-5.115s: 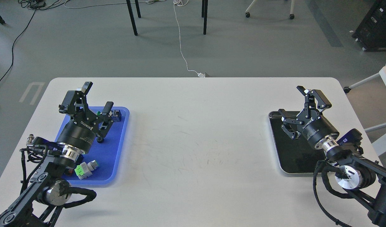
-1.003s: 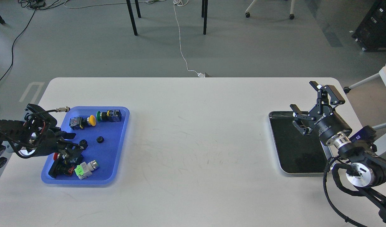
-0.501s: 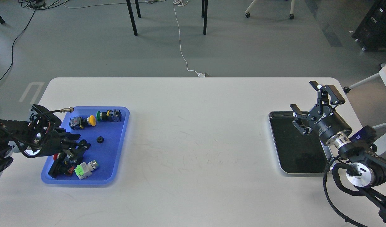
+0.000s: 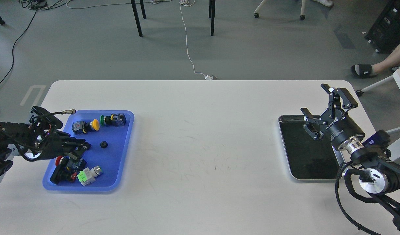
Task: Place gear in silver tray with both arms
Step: 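Lift the black gear with the left gripper and carry it toward the table center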
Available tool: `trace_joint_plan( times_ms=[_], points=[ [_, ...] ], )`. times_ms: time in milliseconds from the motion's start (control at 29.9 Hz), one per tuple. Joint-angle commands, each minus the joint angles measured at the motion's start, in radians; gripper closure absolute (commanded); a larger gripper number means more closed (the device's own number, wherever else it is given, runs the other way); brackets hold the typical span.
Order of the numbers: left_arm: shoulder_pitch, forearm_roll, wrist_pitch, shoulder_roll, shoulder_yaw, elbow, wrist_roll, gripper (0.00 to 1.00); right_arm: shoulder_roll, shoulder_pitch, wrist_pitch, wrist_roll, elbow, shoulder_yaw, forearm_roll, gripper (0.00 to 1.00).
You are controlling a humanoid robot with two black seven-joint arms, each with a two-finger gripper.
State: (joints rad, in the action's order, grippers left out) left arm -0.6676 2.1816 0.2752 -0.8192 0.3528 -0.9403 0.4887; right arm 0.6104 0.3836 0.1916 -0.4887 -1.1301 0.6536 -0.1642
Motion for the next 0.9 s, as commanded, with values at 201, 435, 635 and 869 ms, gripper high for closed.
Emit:
trace_joint_plan(
  times_ms=[201, 435, 635, 869],
  points=[
    [-0.059, 0.0, 0.015, -0.015, 0.002, -0.15, 0.0, 0.8, 0.0, 0.001, 0.0, 0.0, 0.0, 0.004, 0.0, 0.01],
    [-0.228, -0.014, 0.12, -0.067, 0.005, -0.356, 0.0, 0.8, 0.002, 0.001, -0.001, 0.0, 0.001, 0.008, 0.0, 0.01],
    [-0.358, -0.028, 0.213, 0.026, 0.005, -0.422, 0.0, 0.8, 0.002, 0.001, -0.003, 0.0, 0.004, 0.008, 0.0, 0.01],
    [-0.431, -0.016, 0.213, 0.26, 0.0, -0.37, 0.0, 0.8, 0.026, -0.003, -0.004, 0.0, 0.004, 0.015, 0.0, 0.01]
  ],
)
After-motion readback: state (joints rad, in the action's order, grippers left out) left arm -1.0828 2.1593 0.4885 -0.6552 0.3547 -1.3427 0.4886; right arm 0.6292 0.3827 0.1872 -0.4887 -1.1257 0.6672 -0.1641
